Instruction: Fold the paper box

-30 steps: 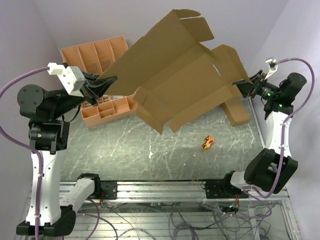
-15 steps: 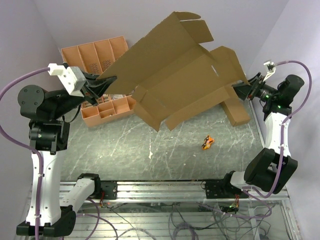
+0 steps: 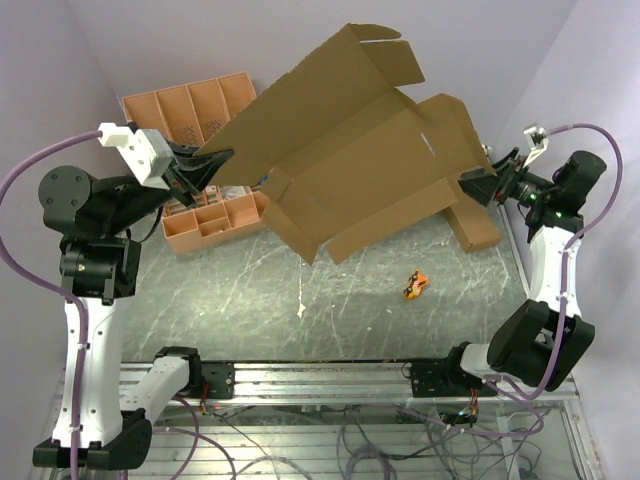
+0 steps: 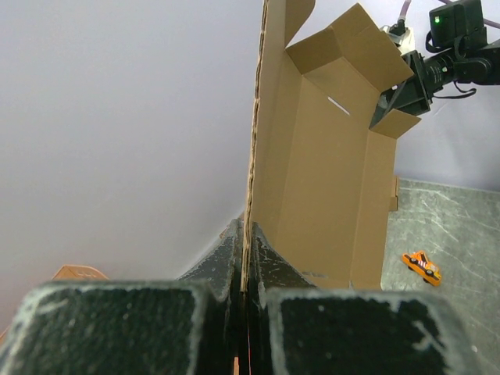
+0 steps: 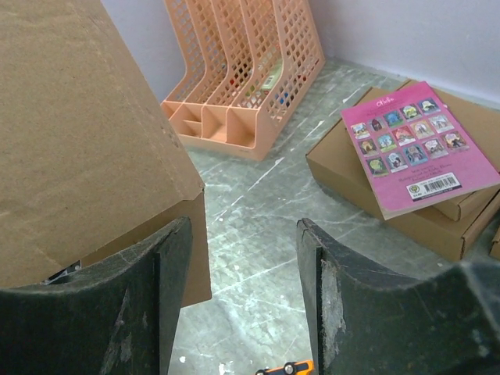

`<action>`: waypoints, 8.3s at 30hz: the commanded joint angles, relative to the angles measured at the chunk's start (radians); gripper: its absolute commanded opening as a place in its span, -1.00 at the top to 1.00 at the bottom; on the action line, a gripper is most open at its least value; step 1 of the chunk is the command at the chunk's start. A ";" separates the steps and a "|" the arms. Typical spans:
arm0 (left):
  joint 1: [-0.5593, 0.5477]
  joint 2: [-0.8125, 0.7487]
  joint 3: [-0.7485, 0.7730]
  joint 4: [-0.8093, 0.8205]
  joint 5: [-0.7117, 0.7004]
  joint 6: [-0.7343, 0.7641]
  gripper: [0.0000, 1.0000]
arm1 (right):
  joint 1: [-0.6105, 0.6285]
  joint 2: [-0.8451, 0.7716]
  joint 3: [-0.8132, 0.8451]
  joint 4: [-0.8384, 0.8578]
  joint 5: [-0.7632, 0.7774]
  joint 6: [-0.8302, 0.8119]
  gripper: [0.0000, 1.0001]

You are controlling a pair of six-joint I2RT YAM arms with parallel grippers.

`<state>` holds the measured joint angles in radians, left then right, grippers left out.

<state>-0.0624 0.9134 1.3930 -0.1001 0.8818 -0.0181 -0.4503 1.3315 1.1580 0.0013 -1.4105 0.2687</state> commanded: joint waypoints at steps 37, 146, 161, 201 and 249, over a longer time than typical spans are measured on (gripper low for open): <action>0.004 -0.001 -0.013 0.210 -0.023 -0.135 0.86 | 0.139 0.021 -0.254 0.686 0.034 0.524 0.09; 0.007 0.003 -0.112 0.242 0.055 -0.148 0.86 | 0.033 -0.063 0.164 -0.620 0.243 -0.875 -0.68; 0.007 -0.040 -0.207 0.214 0.014 -0.212 0.86 | 0.214 -0.146 0.060 -0.604 0.152 -1.066 -0.99; 0.007 -0.047 -0.260 0.280 0.118 -0.199 0.86 | 0.260 -0.065 -0.046 -0.205 0.384 -0.886 0.78; 0.006 0.303 -0.395 0.643 0.187 -1.089 0.86 | 0.403 -0.006 -0.373 0.432 0.534 -0.313 1.00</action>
<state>-0.0307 1.2160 1.0302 0.4229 1.0409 -0.9863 -0.0830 1.3106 0.8173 0.3546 -0.9203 -0.1081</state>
